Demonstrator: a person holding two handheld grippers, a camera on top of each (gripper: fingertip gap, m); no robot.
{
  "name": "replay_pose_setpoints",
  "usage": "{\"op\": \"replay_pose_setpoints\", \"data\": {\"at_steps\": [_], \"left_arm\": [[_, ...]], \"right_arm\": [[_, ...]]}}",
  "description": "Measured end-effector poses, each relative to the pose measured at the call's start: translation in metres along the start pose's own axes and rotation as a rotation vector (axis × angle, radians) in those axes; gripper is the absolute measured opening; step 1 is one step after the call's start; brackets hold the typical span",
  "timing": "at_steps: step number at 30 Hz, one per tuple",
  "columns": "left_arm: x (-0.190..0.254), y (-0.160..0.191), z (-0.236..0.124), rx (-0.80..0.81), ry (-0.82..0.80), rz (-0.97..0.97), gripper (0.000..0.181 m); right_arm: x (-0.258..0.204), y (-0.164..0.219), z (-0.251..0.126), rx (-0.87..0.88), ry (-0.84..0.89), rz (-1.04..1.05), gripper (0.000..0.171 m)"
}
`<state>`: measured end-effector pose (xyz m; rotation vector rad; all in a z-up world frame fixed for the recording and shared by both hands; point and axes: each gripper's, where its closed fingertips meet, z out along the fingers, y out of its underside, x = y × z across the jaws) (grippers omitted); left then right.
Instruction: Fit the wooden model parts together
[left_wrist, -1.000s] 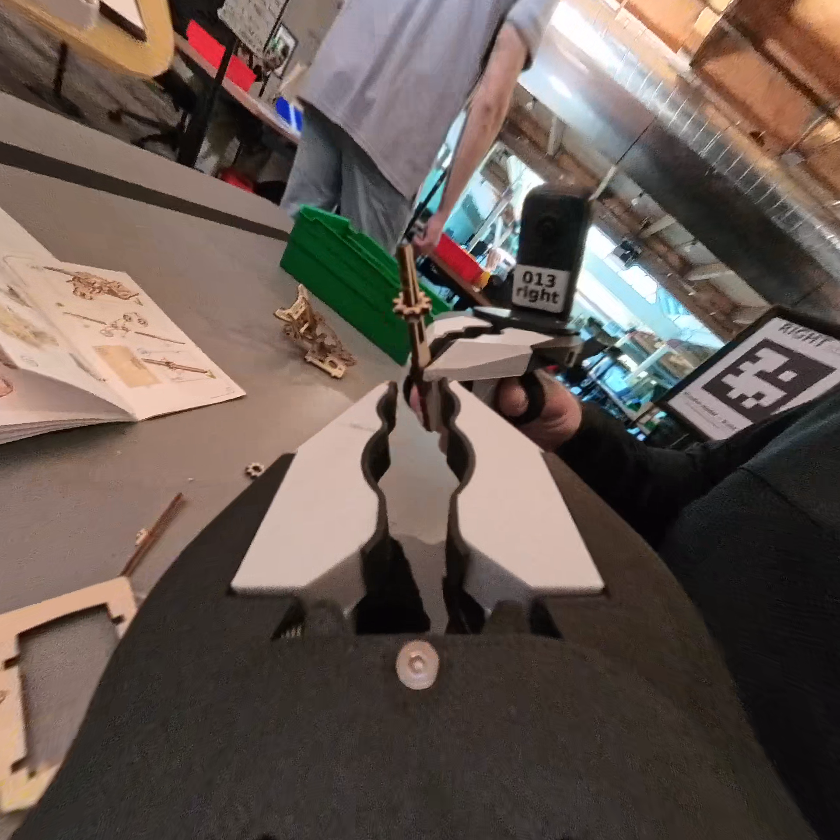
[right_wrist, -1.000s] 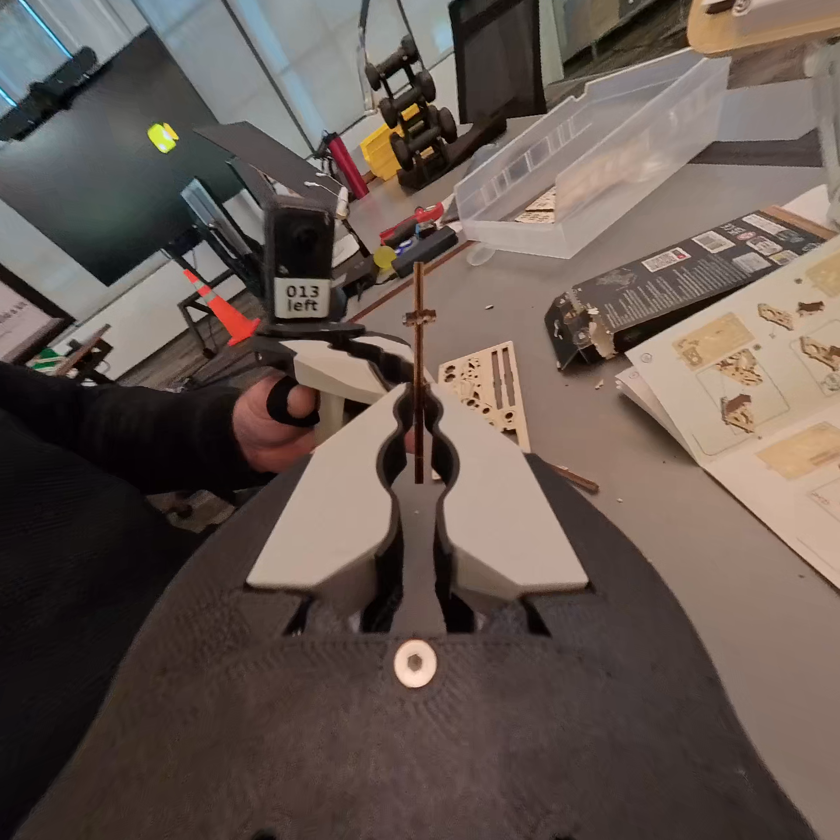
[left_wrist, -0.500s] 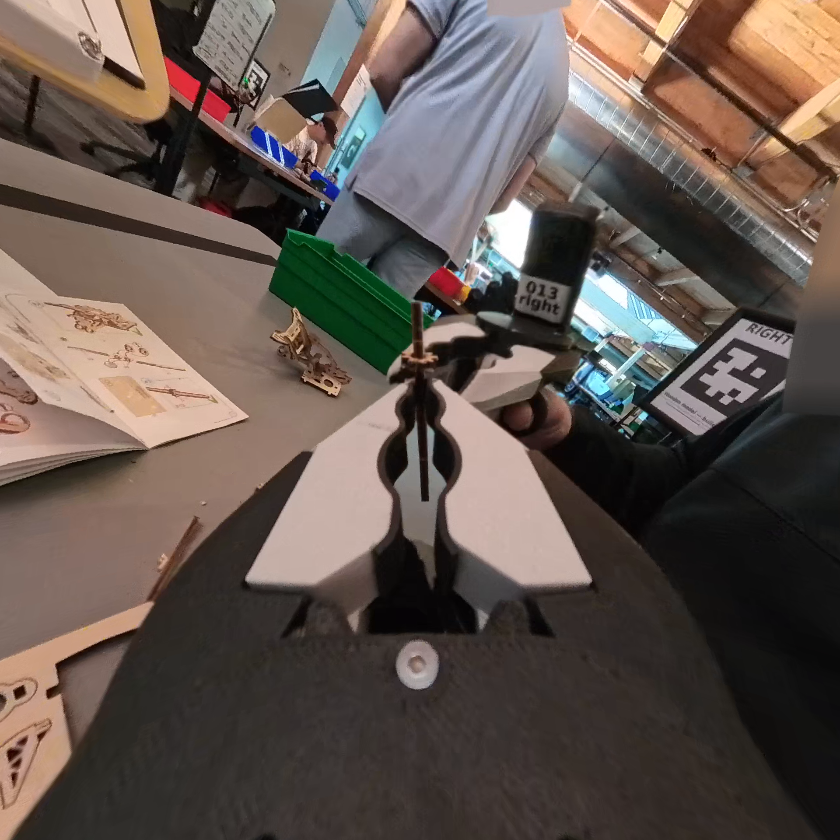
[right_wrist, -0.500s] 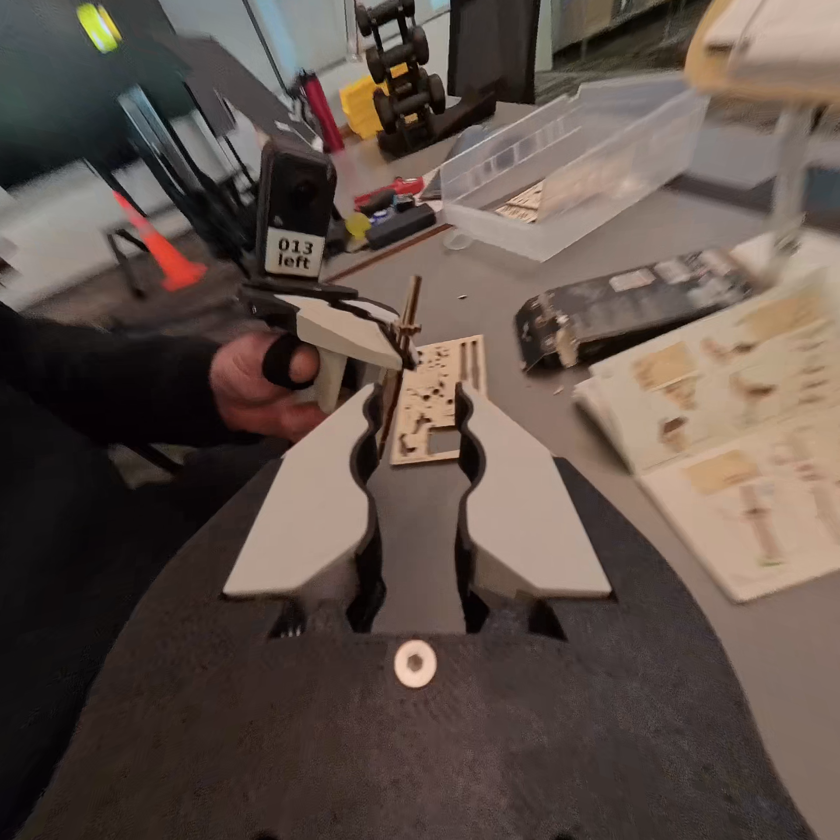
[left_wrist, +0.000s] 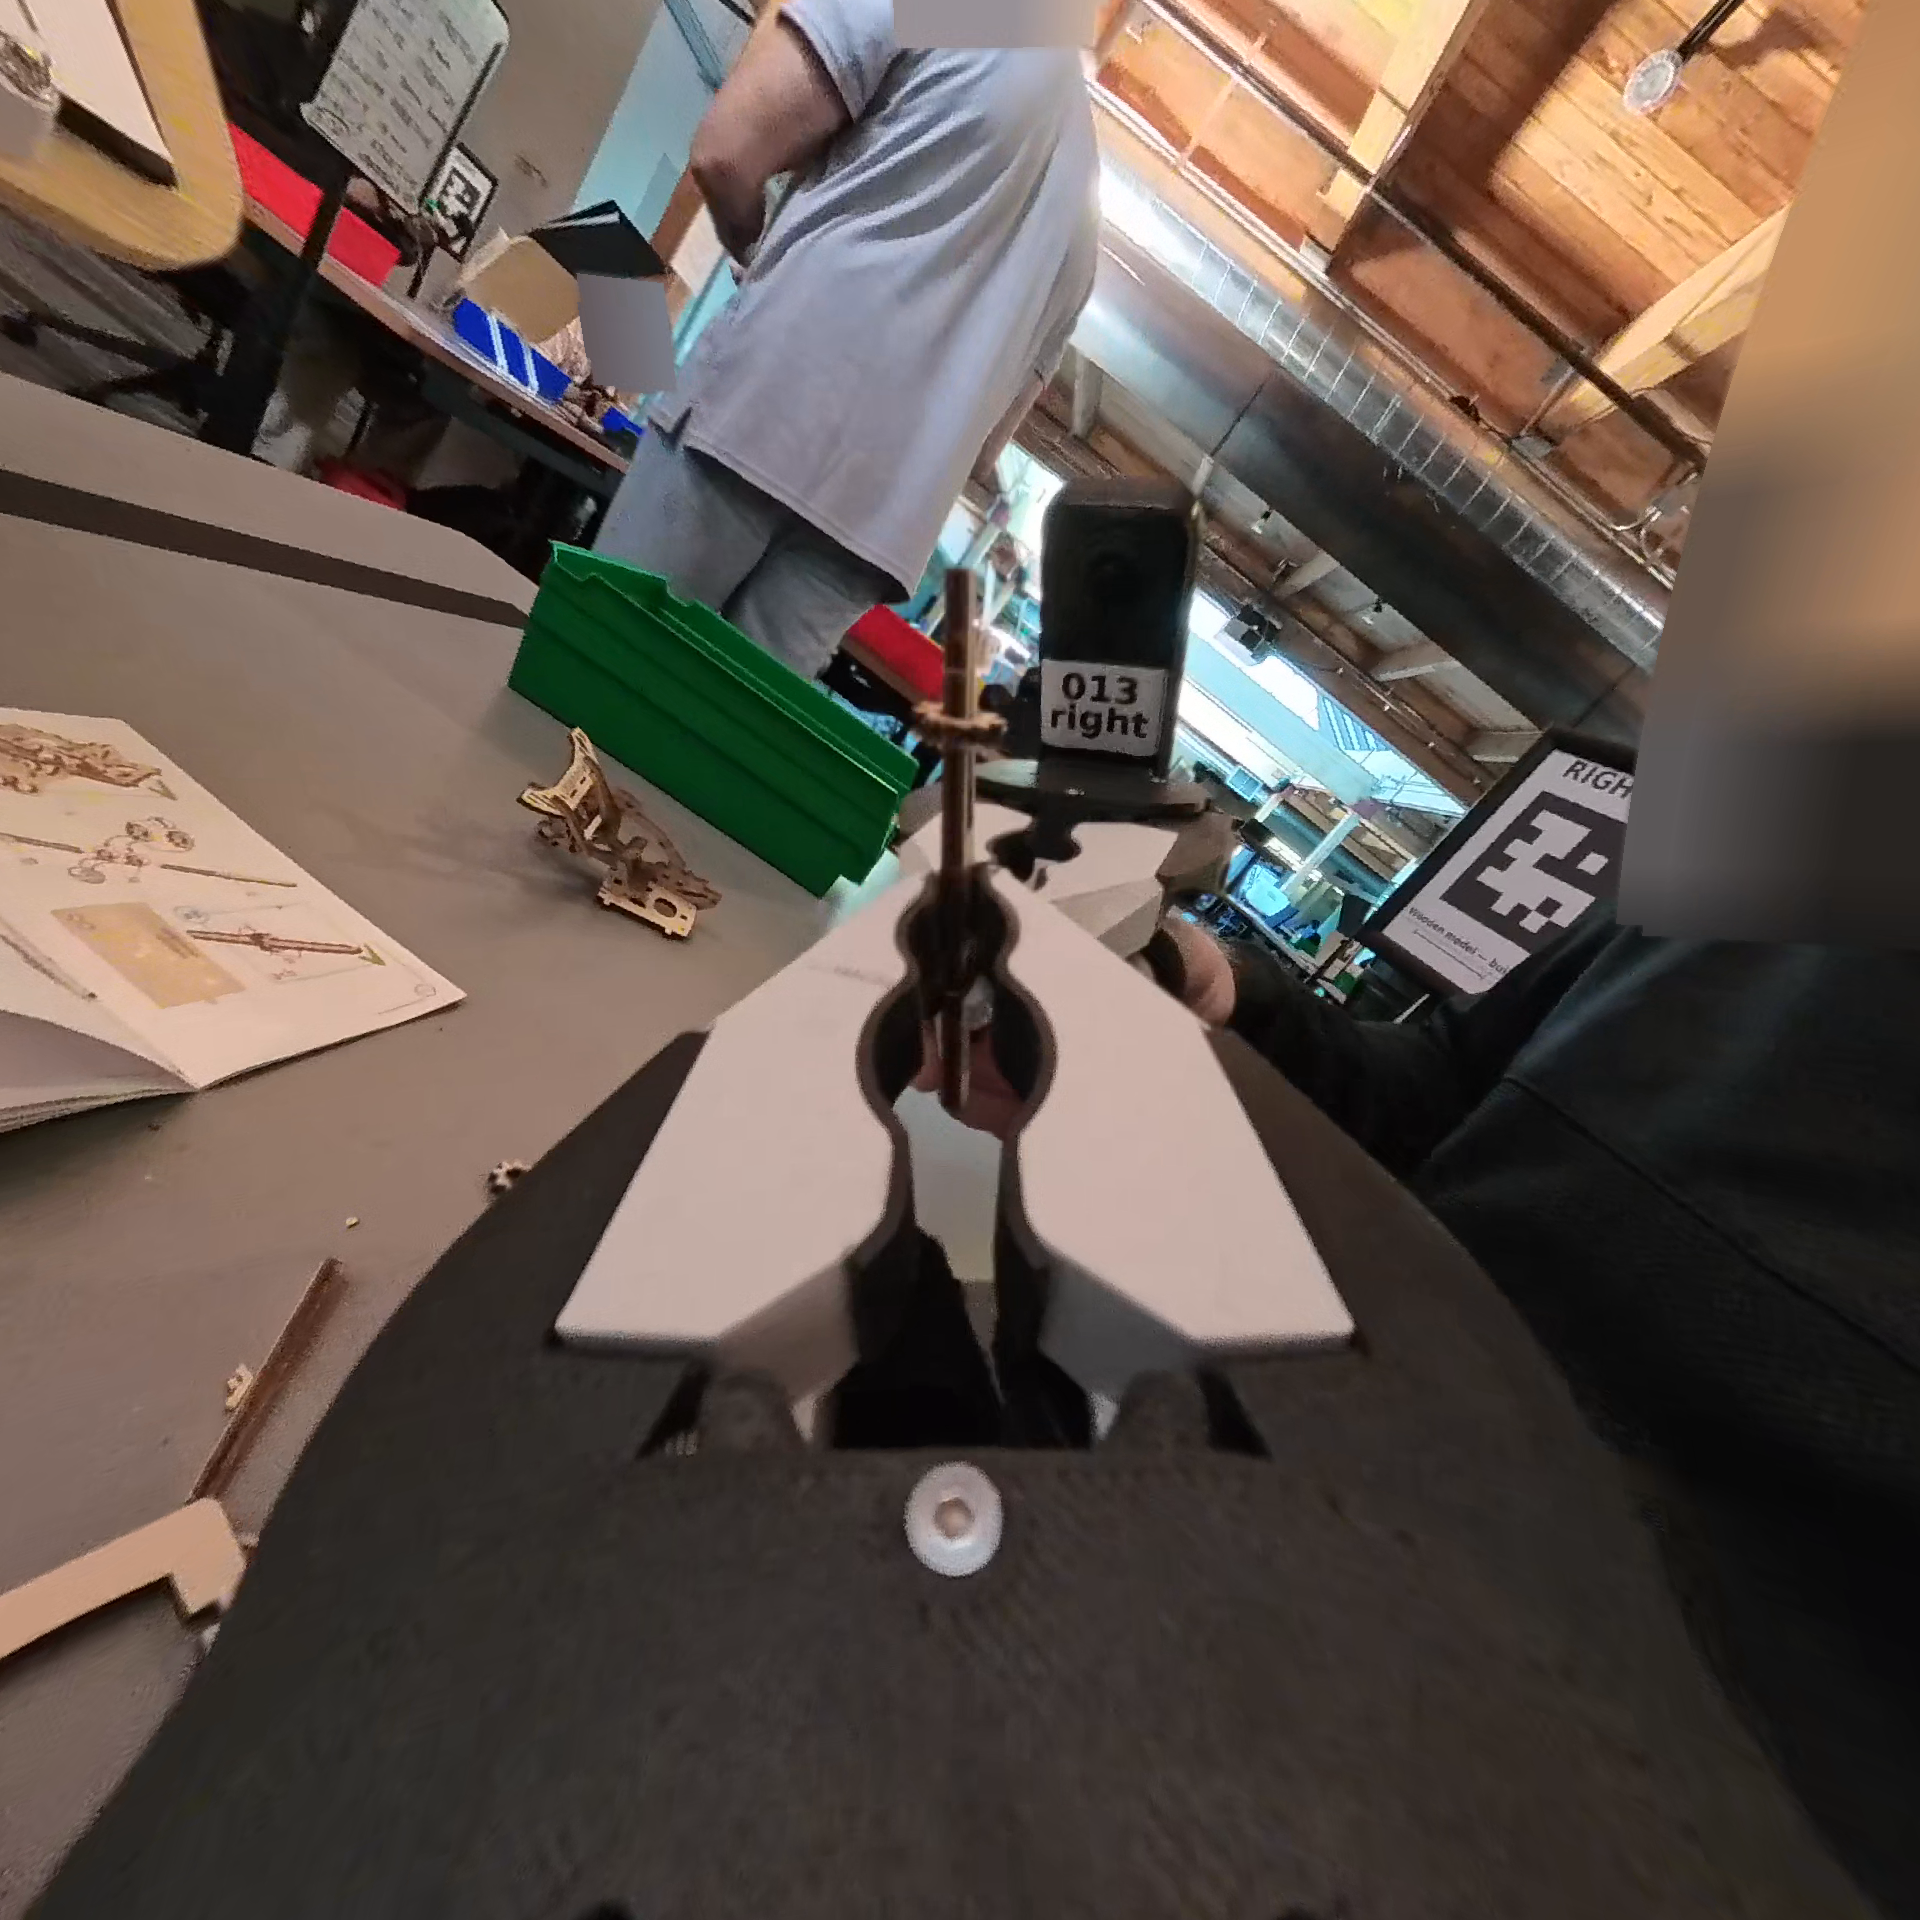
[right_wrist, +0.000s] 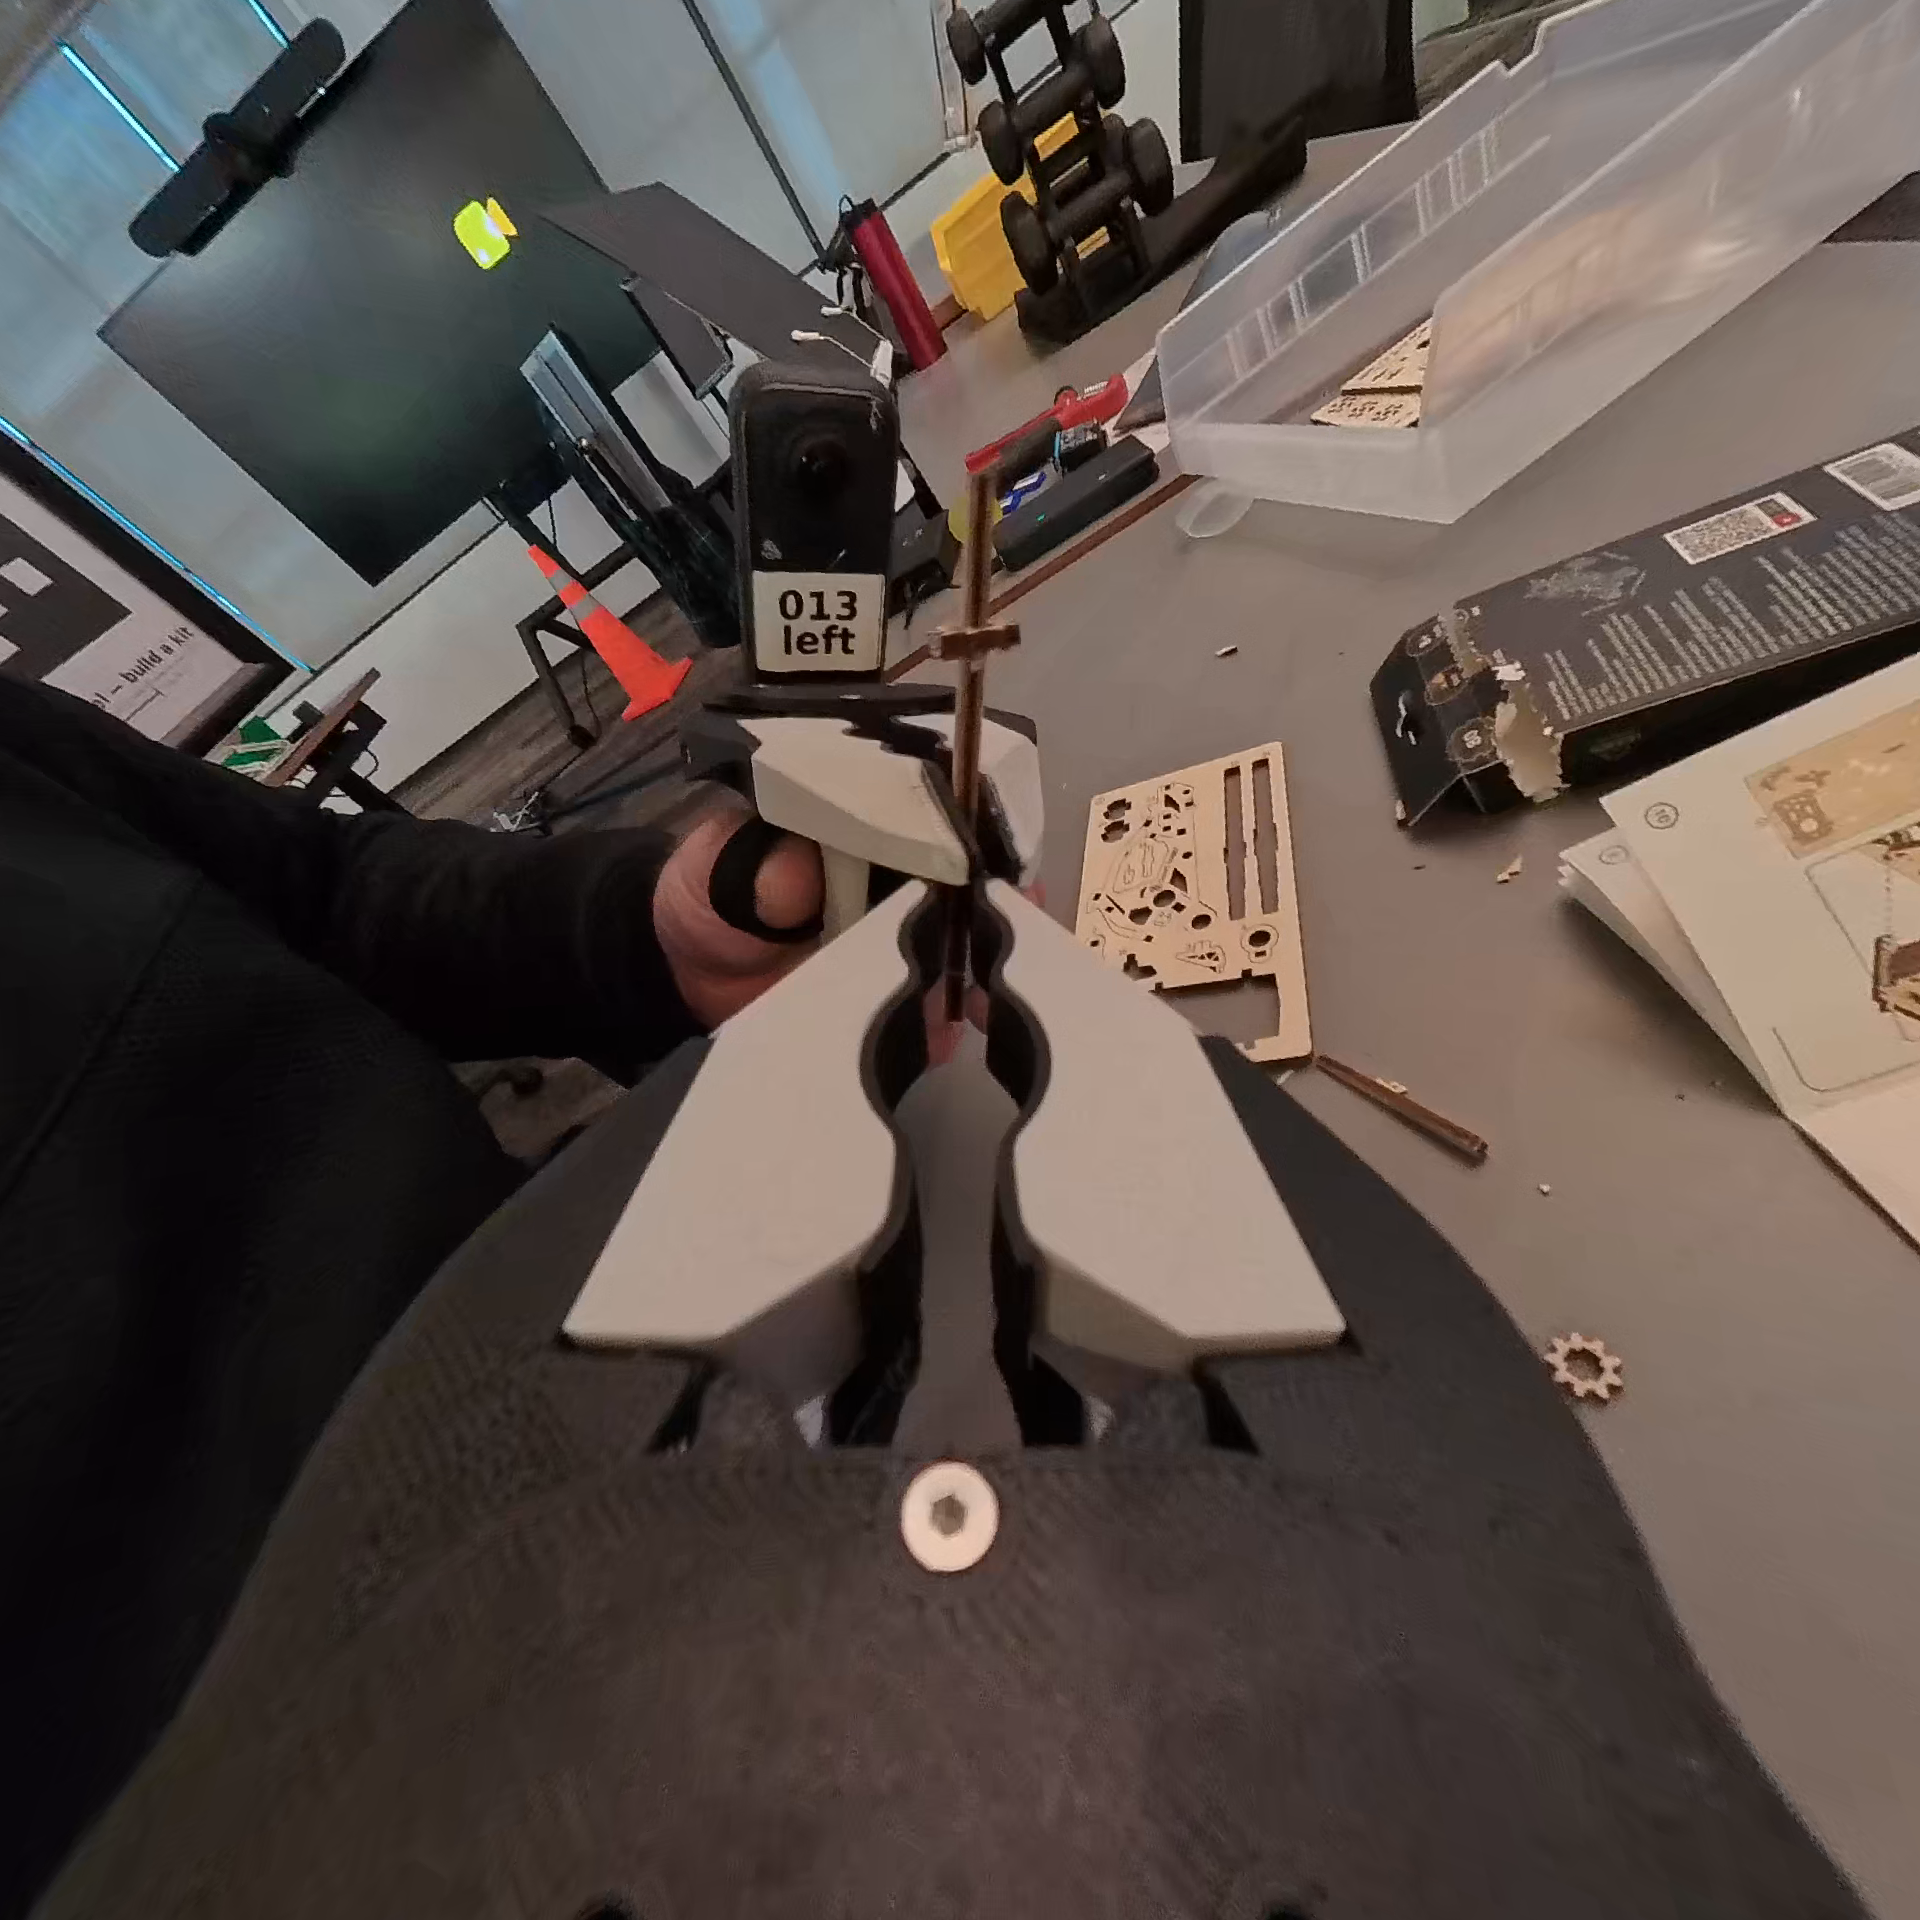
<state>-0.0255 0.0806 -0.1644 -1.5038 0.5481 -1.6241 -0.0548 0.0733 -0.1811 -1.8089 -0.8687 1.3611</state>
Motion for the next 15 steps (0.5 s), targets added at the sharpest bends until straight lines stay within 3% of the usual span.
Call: {"op": "replay_pose_setpoints", "data": {"at_steps": [3, 7, 10, 15], "left_arm": [[-0.008, -0.002, -0.003, -0.014, -0.054, 0.029, 0.000], [-0.011, 0.010, 0.001, -0.132, -0.095, 0.116, 0.001], [-0.009, 0.020, 0.008, -0.220, -0.117, 0.202, 0.002], [-0.005, 0.029, 0.010, -0.294, -0.128, 0.284, 0.002]], "right_arm": [[0.005, 0.000, -0.007, -0.009, 0.044, -0.045, 0.021], [0.010, -0.029, -0.026, 0.024, 0.208, -0.332, 0.038], [0.006, -0.037, -0.021, -0.028, 0.273, -0.495, 0.033], [0.001, -0.031, -0.014, -0.022, 0.149, -0.384, 0.006]]}}
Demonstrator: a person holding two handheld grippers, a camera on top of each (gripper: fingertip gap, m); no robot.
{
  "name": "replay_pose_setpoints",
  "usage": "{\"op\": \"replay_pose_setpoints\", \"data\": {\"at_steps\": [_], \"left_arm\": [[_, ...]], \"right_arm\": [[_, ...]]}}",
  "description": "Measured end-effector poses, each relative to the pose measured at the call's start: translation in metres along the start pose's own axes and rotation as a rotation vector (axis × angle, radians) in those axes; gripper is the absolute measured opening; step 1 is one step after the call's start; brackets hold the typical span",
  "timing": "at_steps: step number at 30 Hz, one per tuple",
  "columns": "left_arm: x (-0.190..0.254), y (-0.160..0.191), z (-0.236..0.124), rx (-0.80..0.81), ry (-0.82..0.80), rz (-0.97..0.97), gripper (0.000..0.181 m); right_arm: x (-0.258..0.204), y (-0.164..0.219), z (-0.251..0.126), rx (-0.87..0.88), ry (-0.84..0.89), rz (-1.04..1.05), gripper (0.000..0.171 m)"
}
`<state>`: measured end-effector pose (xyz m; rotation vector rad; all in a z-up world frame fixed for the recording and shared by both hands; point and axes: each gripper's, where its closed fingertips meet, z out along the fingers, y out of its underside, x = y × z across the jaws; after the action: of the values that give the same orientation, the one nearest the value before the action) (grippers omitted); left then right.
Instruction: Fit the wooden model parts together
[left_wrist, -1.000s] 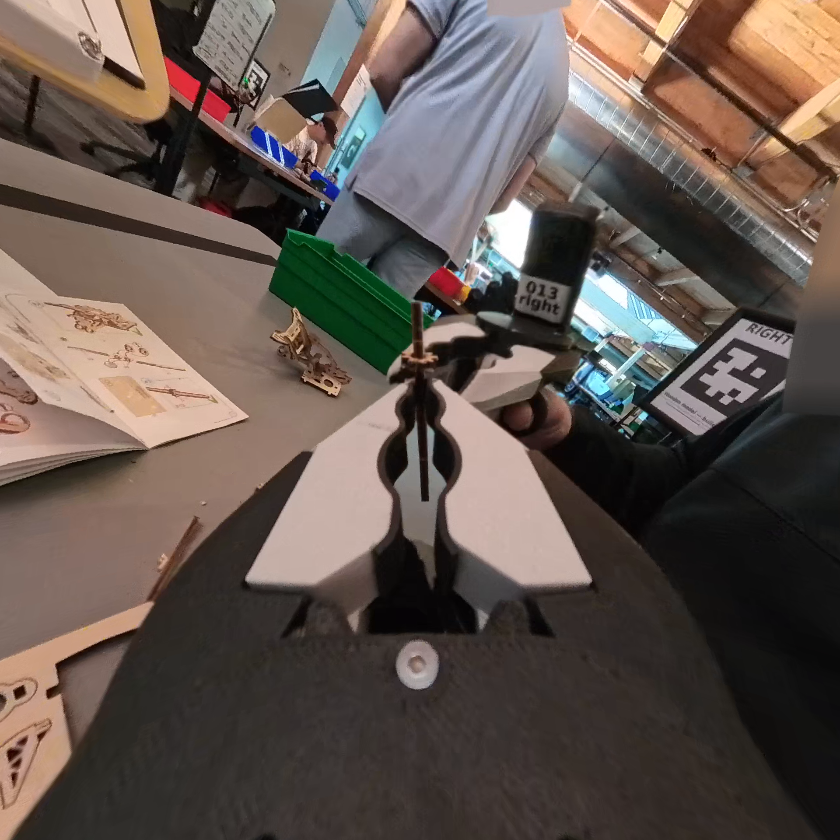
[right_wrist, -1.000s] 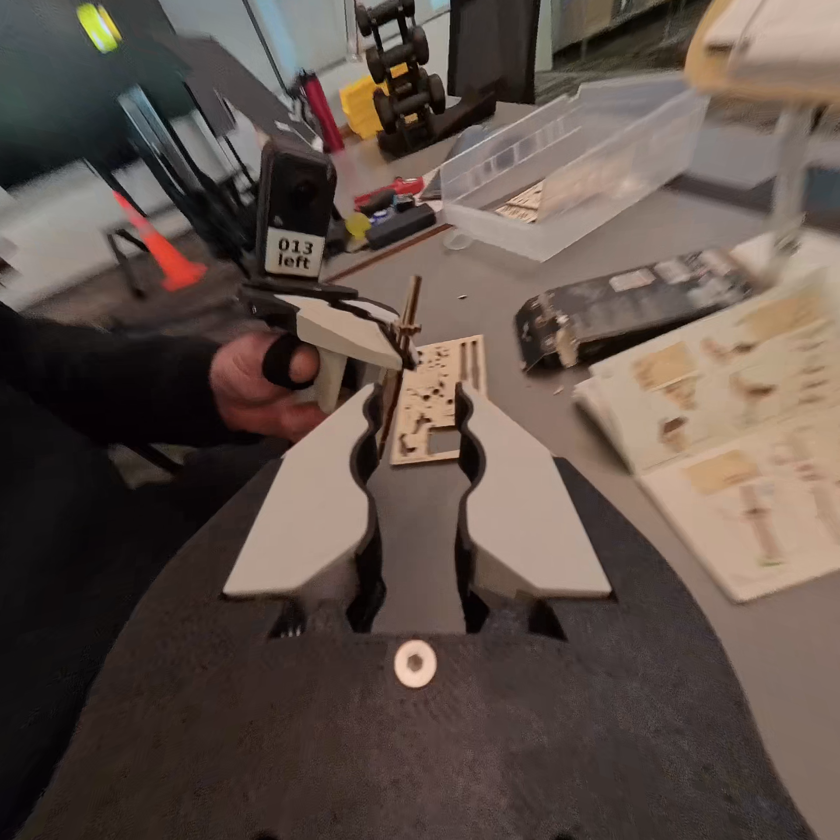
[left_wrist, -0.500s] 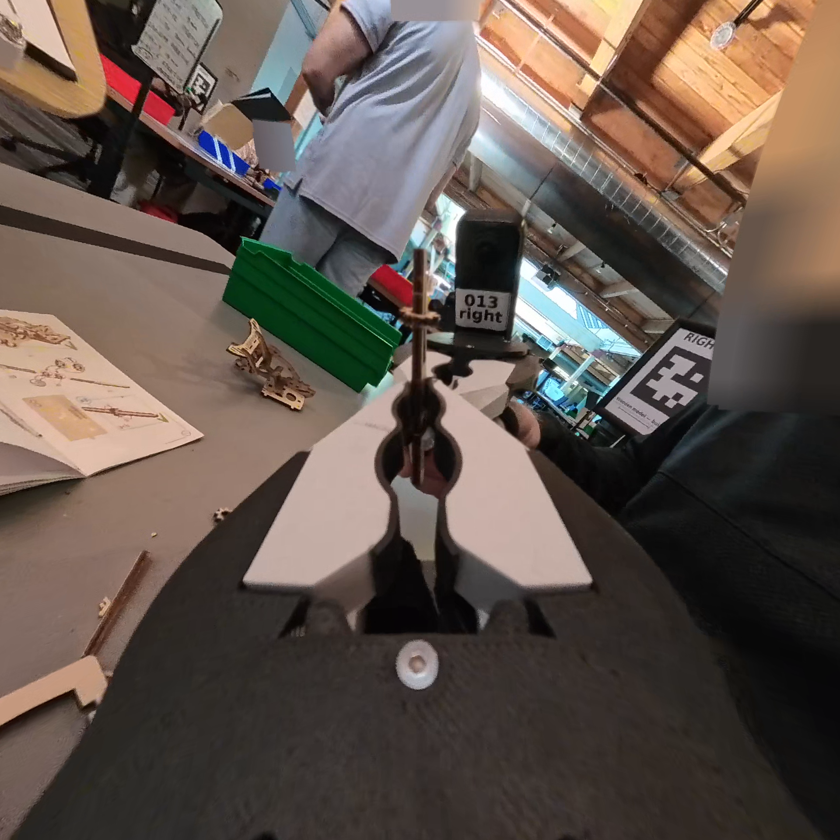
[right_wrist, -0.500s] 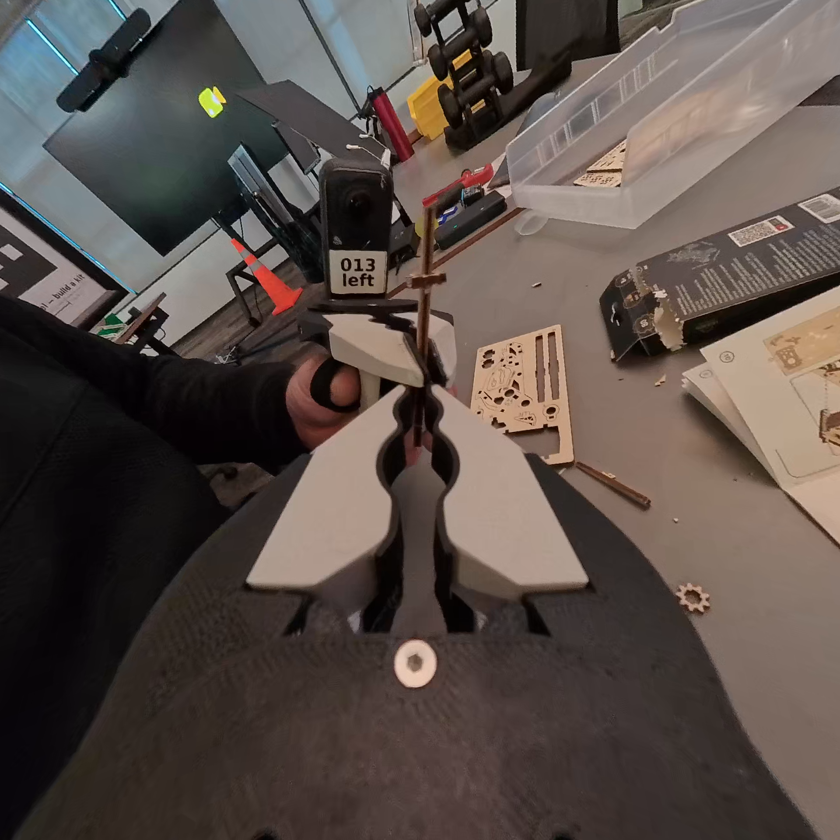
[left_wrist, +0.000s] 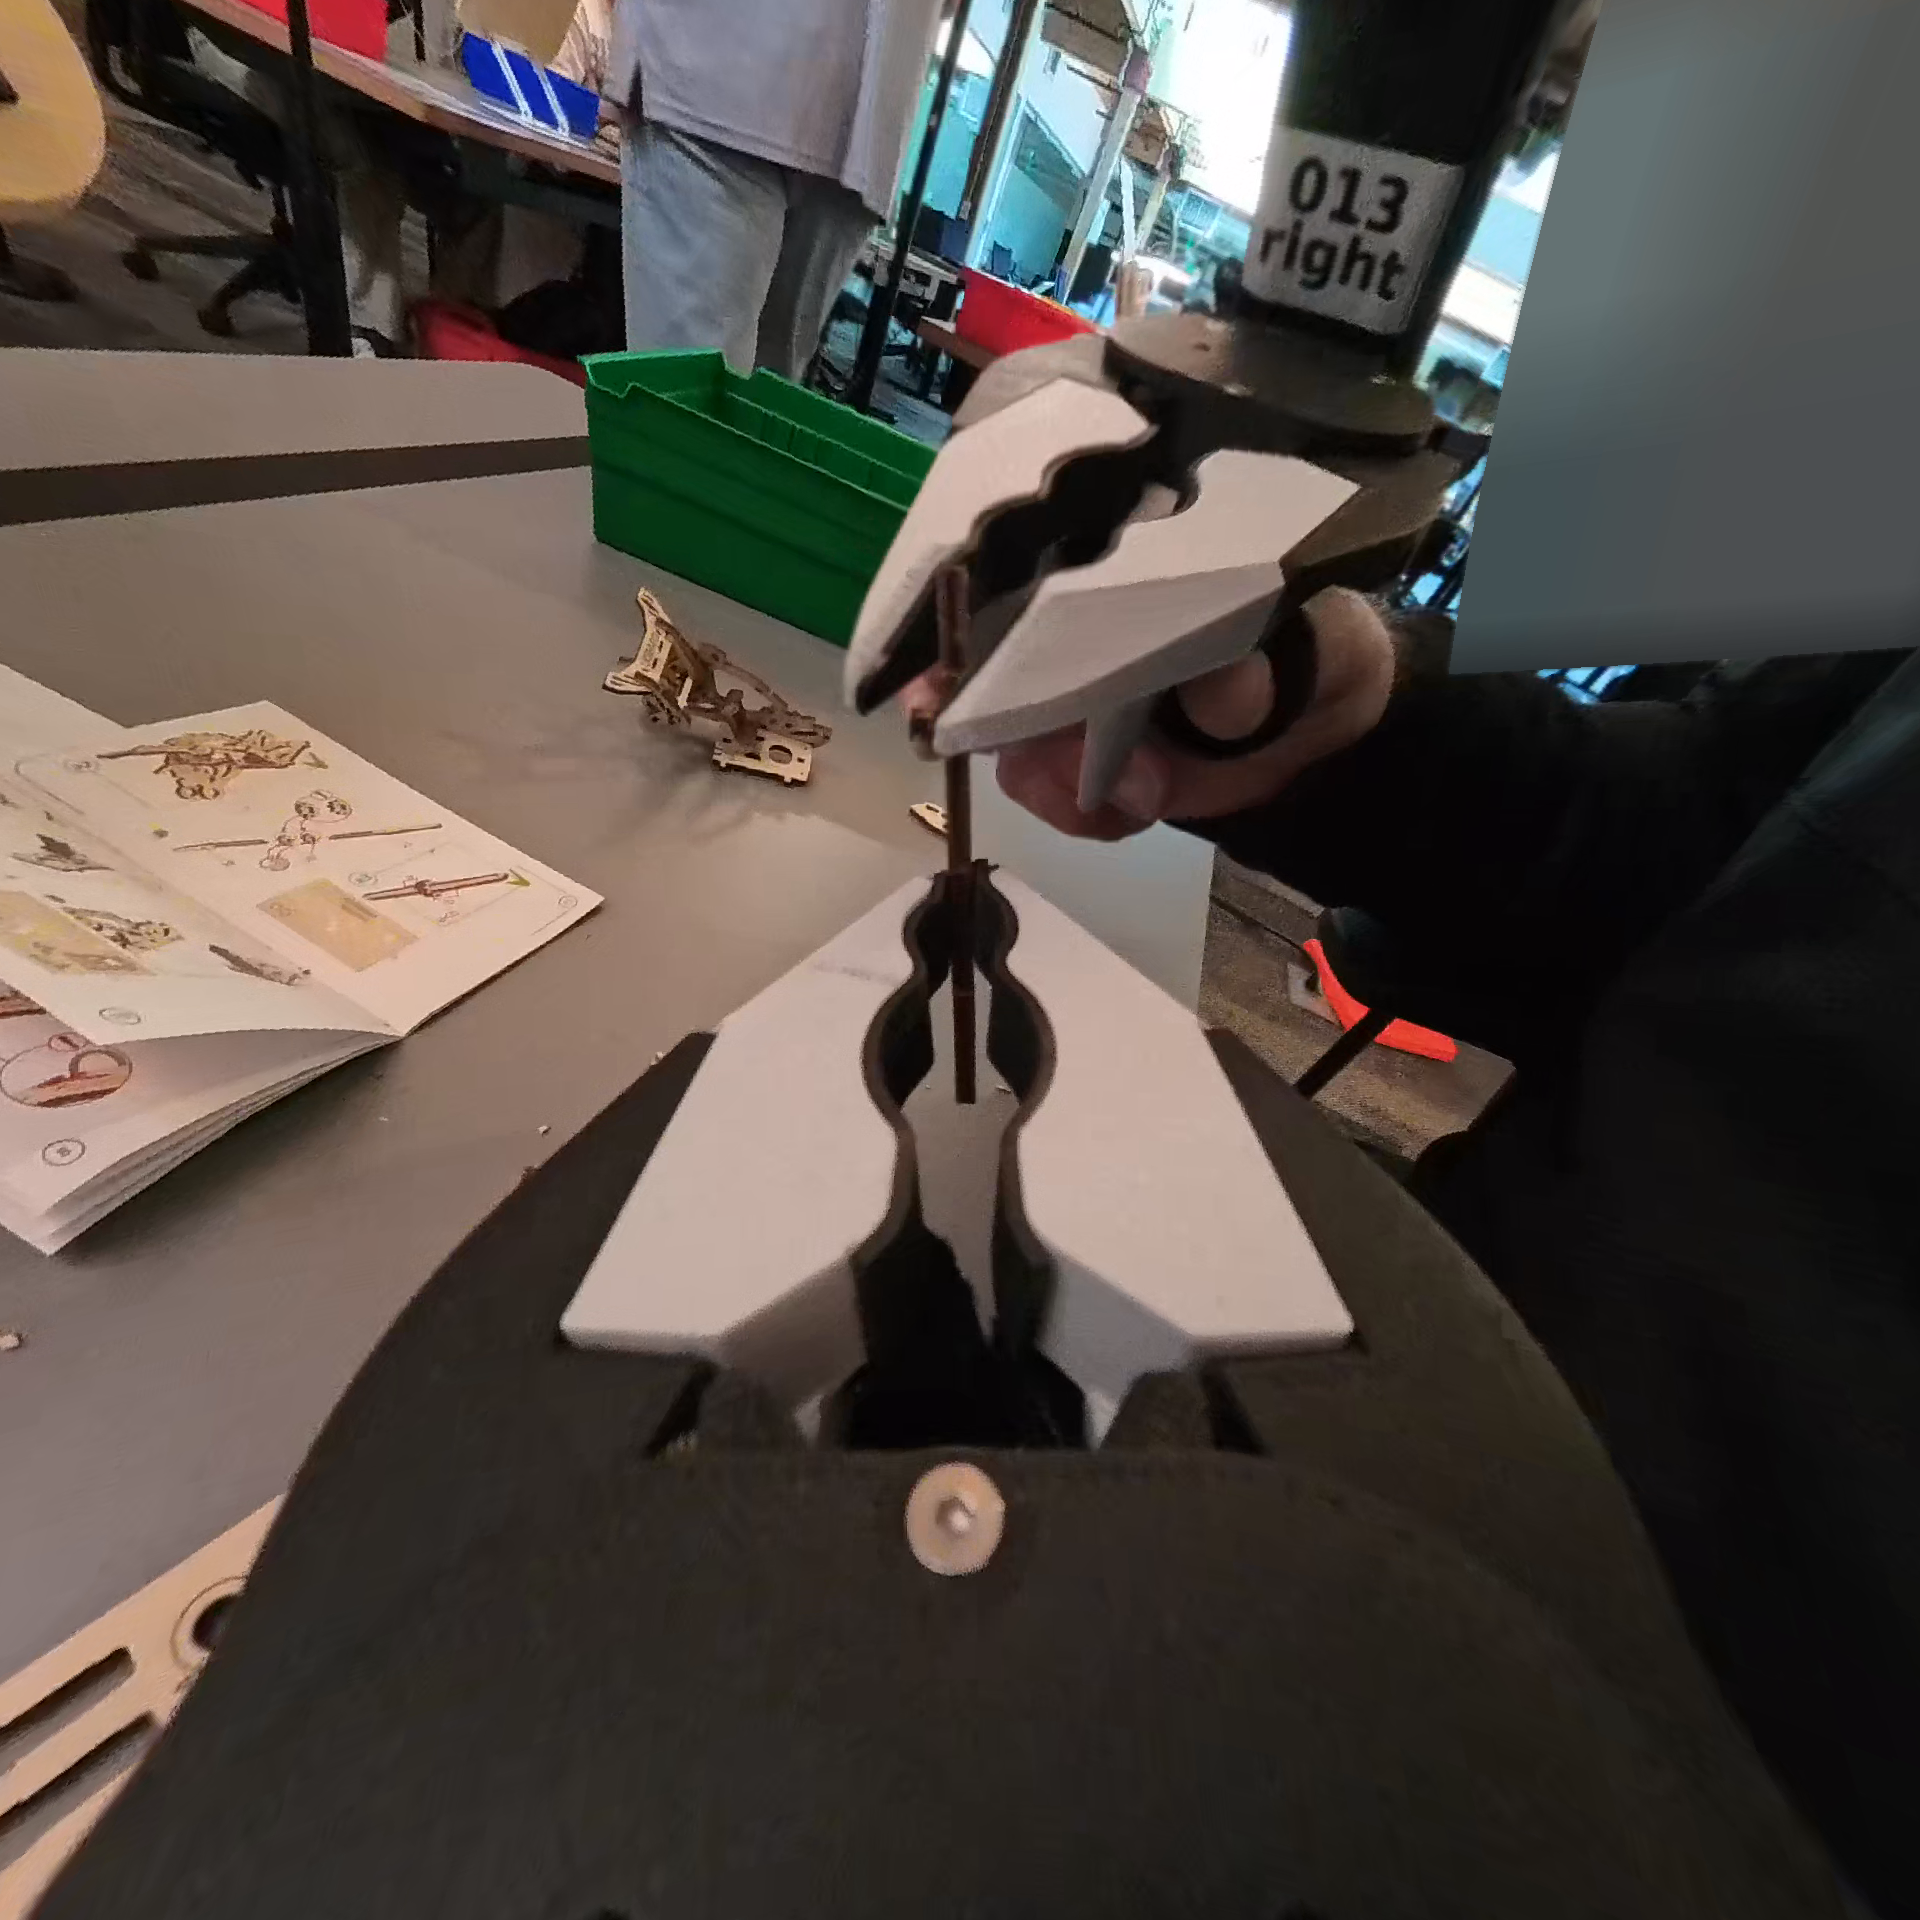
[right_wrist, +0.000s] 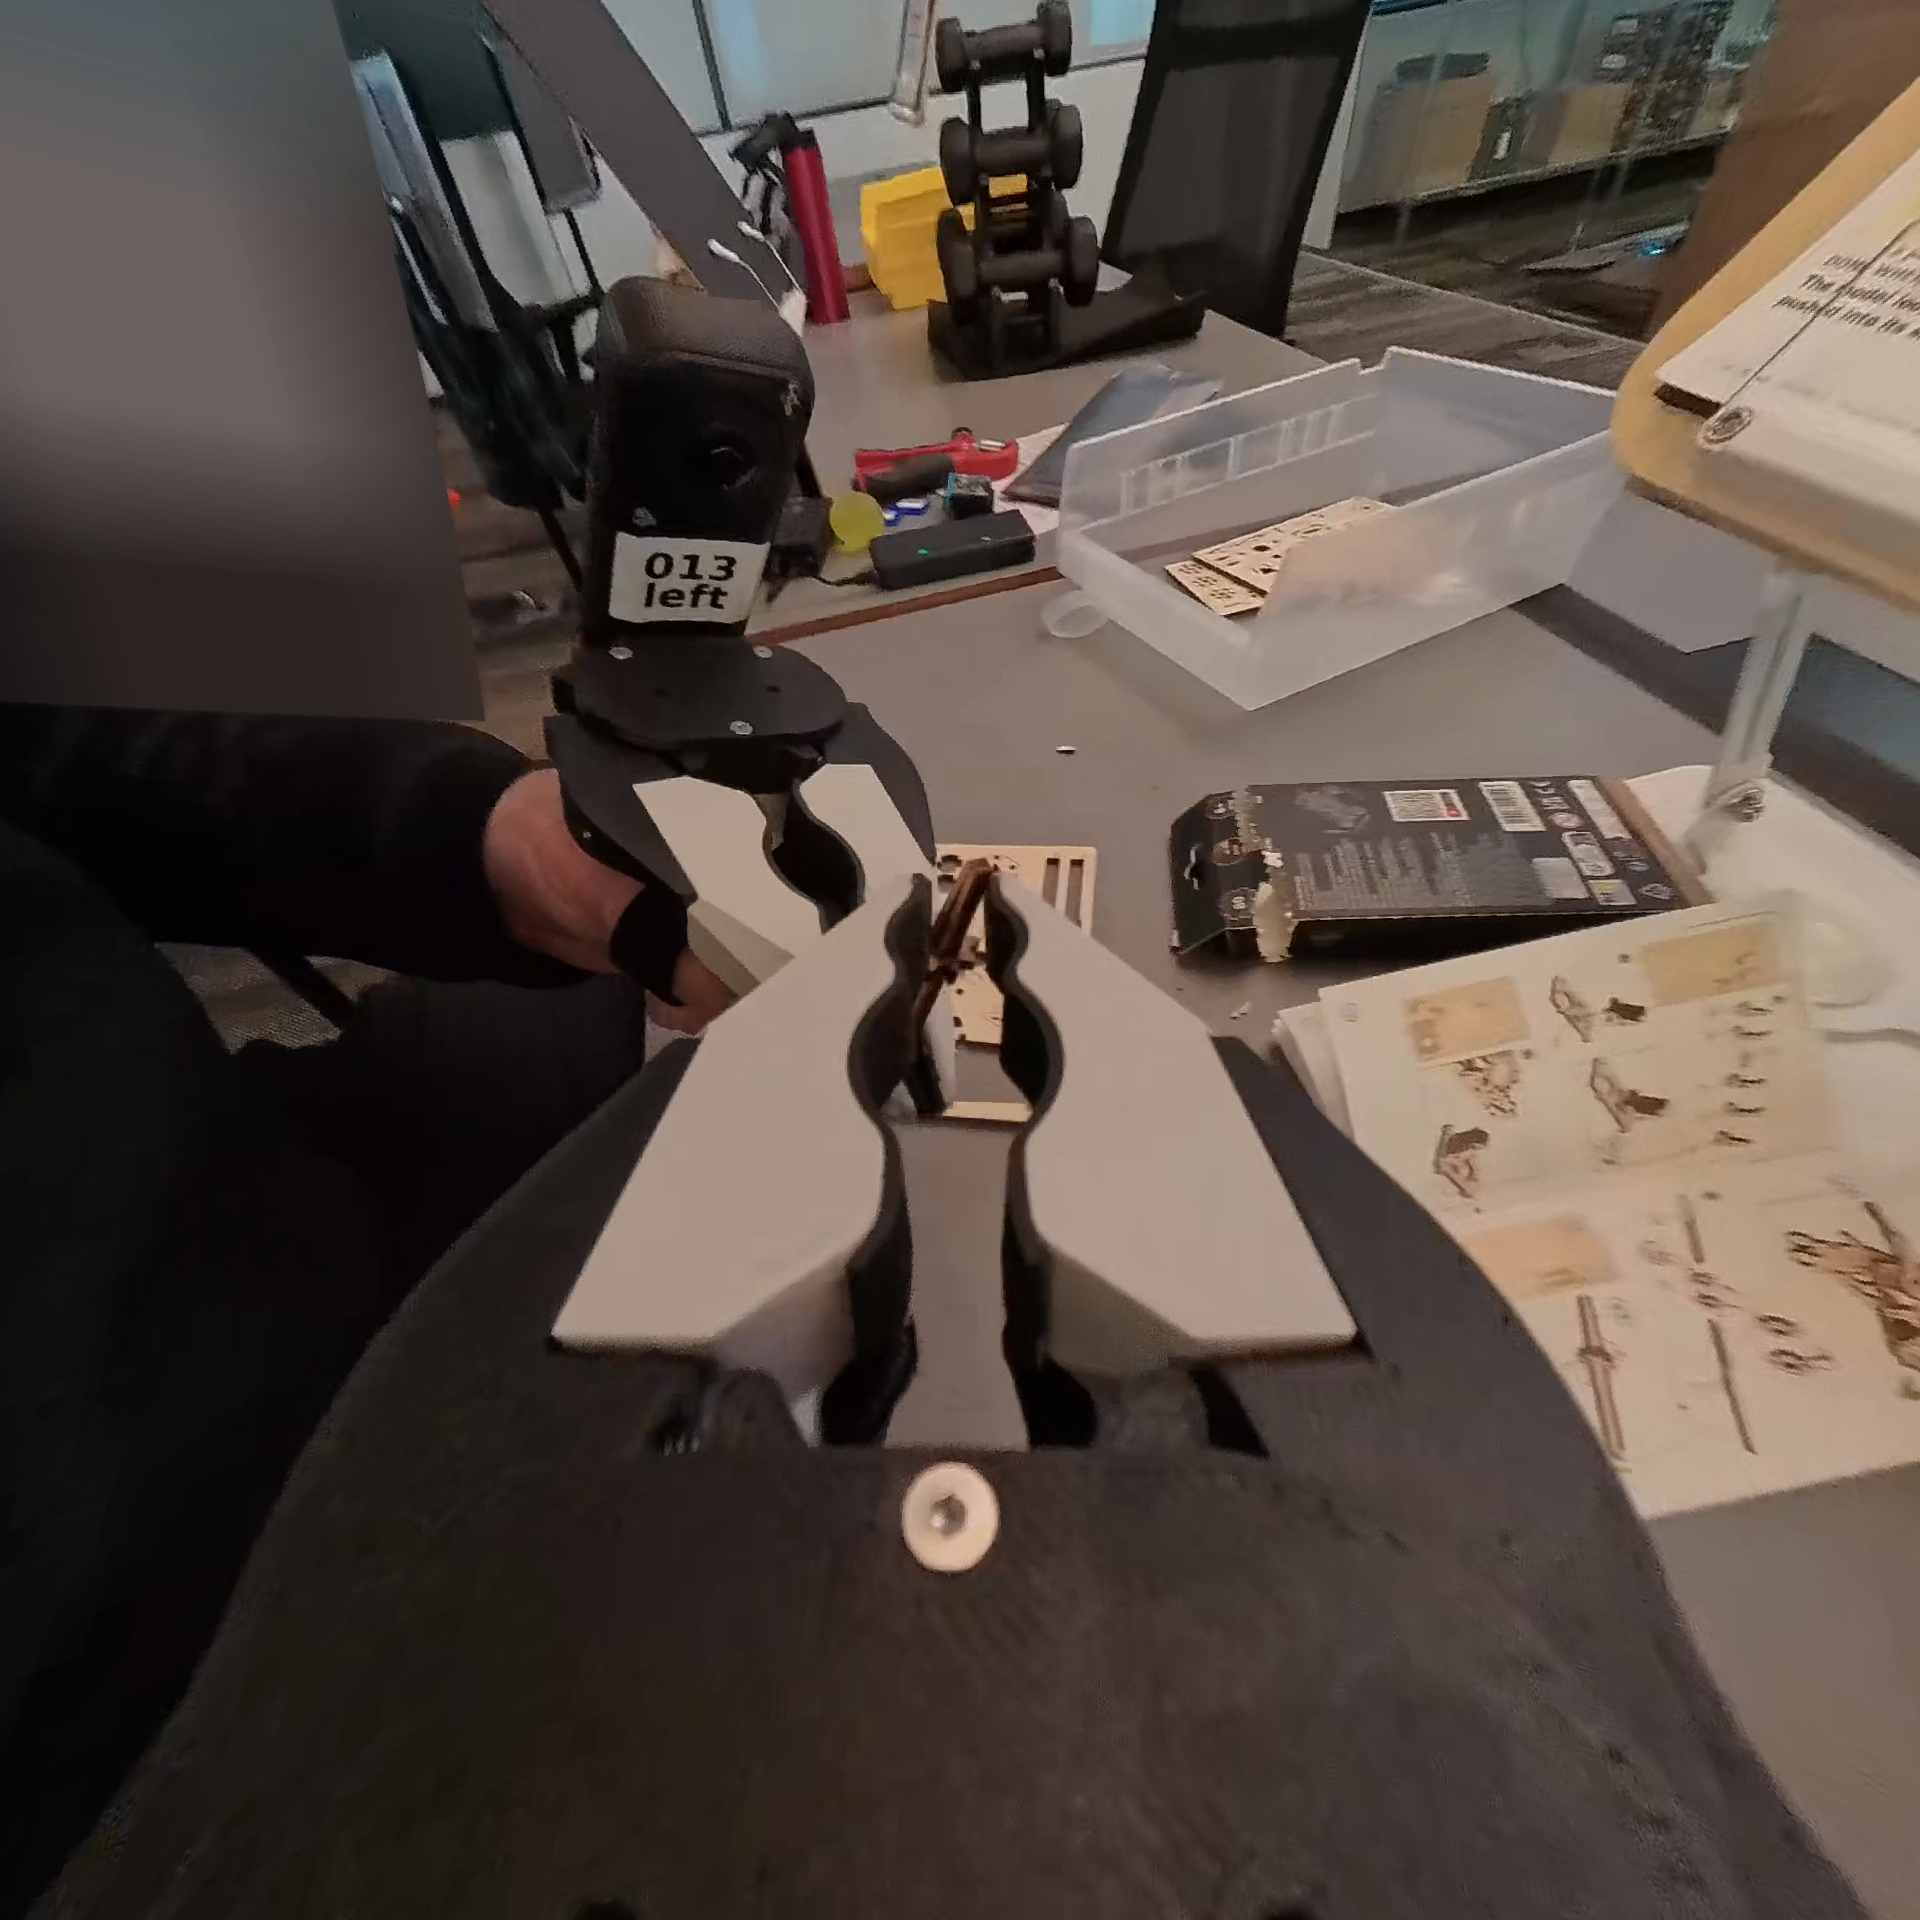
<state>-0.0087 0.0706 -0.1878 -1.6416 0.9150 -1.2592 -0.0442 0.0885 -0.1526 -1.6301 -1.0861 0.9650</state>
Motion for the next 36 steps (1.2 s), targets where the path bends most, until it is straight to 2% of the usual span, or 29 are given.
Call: {"op": "replay_pose_setpoints", "data": {"at_steps": [4, 13, 15, 17, 21, 25, 36], "left_arm": [[0.001, -0.001, 0.001, 0.015, 0.000, 0.001, 0.002], [0.008, -0.008, 0.003, 0.058, 0.010, -0.002, 0.002], [0.009, -0.006, 0.003, 0.044, 0.017, 0.019, 0.002], [0.008, -0.007, 0.000, 0.058, 0.021, 0.025, 0.002], [0.008, -0.005, -0.001, 0.048, 0.021, 0.078, 0.002], [0.008, -0.009, -0.004, 0.070, 0.014, 0.118, 0.001], [0.006, -0.007, -0.002, 0.036, -0.039, 0.207, 0.001]], "right_arm": [[-0.002, -0.001, -0.002, 0.049, -0.036, 0.074, 0.004], [-0.004, -0.006, -0.005, 0.211, -0.209, 0.382, 0.002], [-0.006, -0.006, -0.005, 0.214, -0.222, 0.357, 0.003], [-0.012, -0.008, -0.008, 0.203, -0.238, 0.286, 0.016], [-0.012, -0.005, -0.010, 0.165, -0.184, 0.146, 0.012], [-0.008, -0.008, -0.015, 0.185, -0.140, 0.119, 0.014], [-0.013, -0.008, -0.011, 0.195, -0.158, 0.140, 0.011]]}}
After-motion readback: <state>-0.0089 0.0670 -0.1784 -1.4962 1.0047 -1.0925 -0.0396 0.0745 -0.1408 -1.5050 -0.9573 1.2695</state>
